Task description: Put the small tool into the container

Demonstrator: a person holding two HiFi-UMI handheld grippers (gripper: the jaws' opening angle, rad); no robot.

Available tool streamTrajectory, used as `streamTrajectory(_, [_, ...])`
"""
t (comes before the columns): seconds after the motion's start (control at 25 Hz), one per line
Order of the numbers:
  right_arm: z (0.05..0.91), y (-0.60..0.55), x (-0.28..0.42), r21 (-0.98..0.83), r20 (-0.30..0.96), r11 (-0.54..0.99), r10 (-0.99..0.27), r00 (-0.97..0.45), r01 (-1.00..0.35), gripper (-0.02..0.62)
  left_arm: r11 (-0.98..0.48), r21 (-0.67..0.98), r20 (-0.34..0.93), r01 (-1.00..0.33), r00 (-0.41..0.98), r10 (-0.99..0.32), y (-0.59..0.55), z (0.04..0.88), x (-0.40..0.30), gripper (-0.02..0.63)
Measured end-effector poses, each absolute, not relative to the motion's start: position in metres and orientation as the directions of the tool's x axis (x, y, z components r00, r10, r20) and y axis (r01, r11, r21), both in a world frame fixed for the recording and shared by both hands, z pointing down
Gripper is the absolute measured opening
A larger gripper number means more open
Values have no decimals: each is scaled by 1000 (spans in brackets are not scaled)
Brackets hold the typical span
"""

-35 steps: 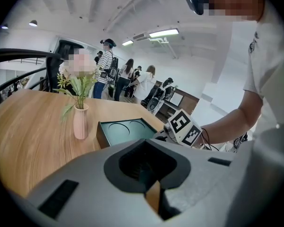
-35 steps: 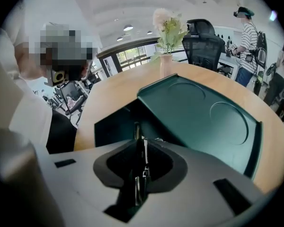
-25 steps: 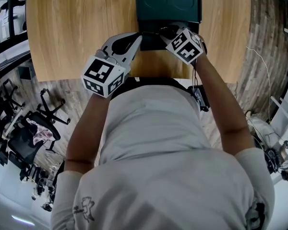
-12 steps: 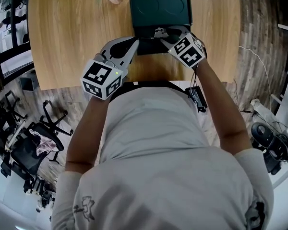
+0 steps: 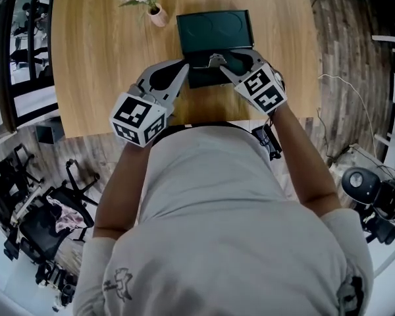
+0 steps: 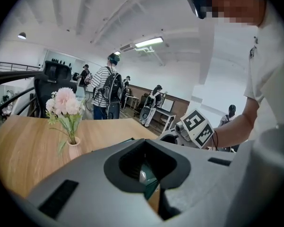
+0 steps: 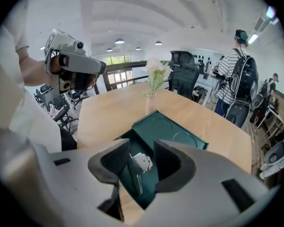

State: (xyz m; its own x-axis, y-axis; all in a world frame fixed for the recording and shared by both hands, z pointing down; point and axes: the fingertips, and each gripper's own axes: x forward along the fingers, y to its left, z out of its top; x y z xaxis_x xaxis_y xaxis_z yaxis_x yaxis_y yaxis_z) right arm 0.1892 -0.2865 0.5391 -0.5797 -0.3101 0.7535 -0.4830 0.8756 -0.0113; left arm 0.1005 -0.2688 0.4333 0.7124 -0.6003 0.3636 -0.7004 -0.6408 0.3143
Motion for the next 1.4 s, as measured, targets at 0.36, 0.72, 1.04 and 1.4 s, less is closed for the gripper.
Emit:
streamTrajectory(0.36, [441, -282, 176, 63, 591, 842, -464, -659, -536, 47, -674, 268, 276, -688, 725, -631, -263, 379, 89, 6])
streamTrajectory(0.72, [391, -273, 184, 72, 475, 795, -558, -680, -602, 6, -706, 245, 196, -664, 747, -635, -251, 330, 92, 6])
streamTrajectory(1.04, [370, -265, 172, 73, 441, 783, -581, -684, -618, 6, -729, 234, 186, -643, 766, -616, -245, 319, 73, 6])
streamTrajectory(1.4, [341, -227, 133, 101, 388, 701, -681, -621, -706, 6, -802, 218, 161, -556, 831, -533, -213, 308, 33, 6])
